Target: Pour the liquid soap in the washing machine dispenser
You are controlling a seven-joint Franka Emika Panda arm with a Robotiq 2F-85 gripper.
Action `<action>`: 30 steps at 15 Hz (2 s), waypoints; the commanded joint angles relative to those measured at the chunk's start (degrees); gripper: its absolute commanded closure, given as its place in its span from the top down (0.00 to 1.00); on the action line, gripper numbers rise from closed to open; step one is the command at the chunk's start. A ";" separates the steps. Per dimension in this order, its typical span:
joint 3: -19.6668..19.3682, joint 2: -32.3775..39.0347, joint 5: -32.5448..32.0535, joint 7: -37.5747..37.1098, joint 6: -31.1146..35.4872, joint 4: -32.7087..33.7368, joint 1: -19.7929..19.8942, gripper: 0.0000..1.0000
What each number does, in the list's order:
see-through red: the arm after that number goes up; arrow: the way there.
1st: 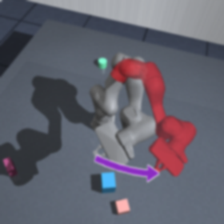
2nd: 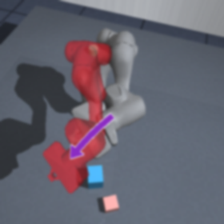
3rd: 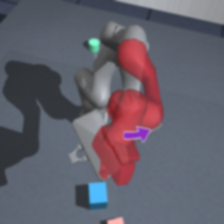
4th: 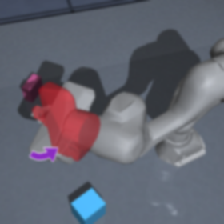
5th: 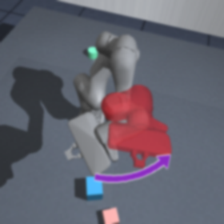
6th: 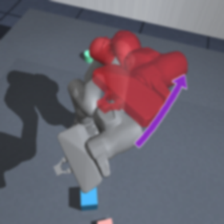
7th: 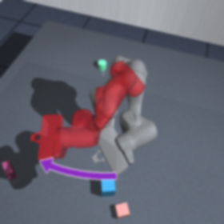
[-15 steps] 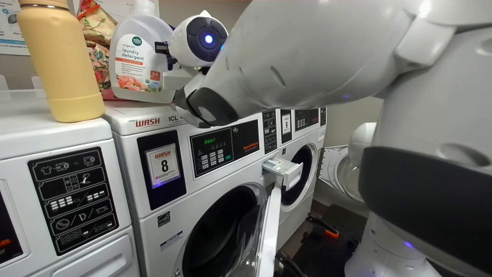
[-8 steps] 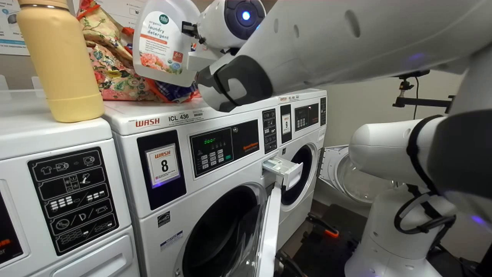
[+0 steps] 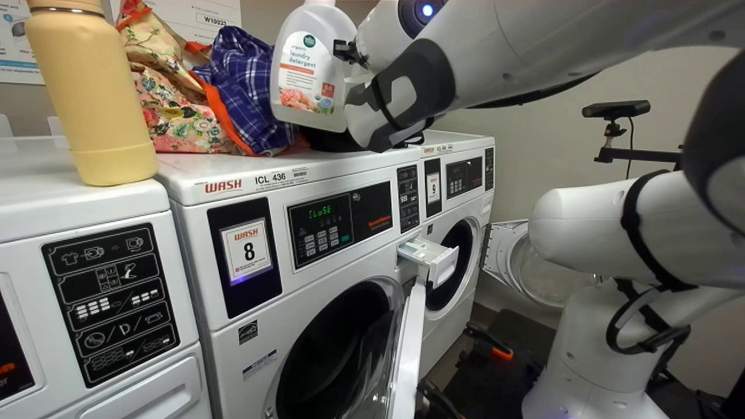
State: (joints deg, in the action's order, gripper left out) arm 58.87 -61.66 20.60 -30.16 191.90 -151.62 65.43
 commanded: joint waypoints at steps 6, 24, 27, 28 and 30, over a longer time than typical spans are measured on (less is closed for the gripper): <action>-14.72 6.03 -3.68 11.49 1.23 -3.08 -2.05 0.06; -31.54 4.82 -18.01 19.96 -13.31 -8.85 -4.39 0.06; -33.65 5.21 -21.94 21.03 -17.08 -8.84 -4.66 0.06; -34.33 5.84 -23.50 21.50 -18.16 -8.84 -4.82 0.06; -35.16 6.48 -26.35 22.15 -20.72 -8.84 -4.98 0.06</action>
State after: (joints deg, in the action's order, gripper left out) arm 26.20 -55.06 -2.47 -9.64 172.76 -160.54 61.39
